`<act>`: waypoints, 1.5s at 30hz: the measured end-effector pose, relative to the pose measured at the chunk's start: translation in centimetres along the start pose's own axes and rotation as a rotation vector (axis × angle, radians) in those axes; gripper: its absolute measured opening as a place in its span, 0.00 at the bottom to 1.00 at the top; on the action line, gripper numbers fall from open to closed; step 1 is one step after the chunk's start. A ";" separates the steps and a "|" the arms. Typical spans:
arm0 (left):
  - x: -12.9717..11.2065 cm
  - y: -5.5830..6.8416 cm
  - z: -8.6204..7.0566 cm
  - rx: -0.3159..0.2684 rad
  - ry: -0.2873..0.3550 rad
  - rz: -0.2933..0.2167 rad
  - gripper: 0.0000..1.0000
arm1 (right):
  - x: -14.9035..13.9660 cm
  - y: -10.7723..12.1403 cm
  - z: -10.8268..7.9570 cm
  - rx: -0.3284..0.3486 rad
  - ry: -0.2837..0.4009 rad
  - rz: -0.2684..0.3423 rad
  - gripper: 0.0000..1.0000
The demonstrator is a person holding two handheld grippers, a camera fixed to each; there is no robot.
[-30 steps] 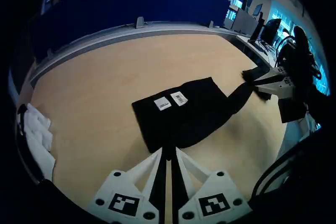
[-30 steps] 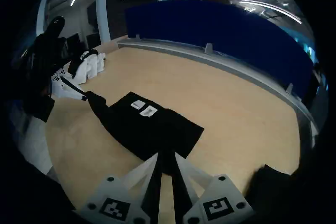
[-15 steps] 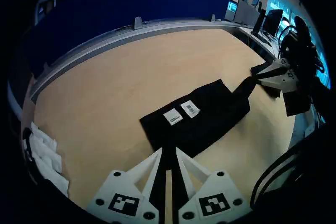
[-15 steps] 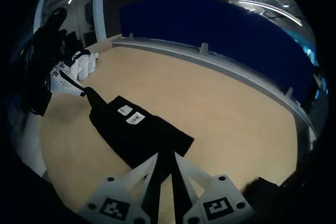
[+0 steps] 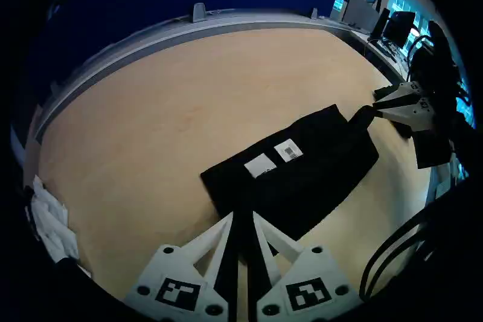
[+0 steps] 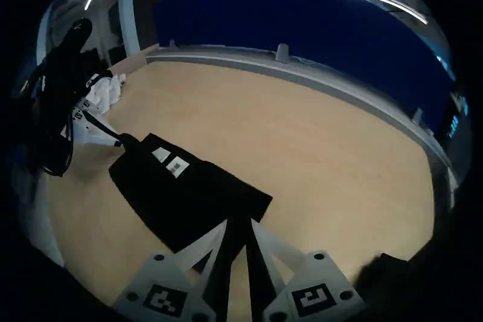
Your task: Fold towel
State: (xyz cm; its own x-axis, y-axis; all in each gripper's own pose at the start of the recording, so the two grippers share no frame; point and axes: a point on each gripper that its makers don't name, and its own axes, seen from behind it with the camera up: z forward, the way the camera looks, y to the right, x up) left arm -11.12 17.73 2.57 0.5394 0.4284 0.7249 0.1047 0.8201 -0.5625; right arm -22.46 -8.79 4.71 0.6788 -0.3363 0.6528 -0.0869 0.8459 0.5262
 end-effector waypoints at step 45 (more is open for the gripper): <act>1.2 -6.0 1.7 0.173 0.033 -0.024 0.86 | 0.5 5.1 2.9 -0.214 0.025 -0.048 1.00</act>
State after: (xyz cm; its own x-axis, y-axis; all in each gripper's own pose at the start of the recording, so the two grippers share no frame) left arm -12.51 13.98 7.46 0.5661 0.3974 0.7223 -0.0255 0.8842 -0.4664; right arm -24.68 -5.91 9.33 0.6963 -0.3706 0.6147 0.1008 0.8984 0.4274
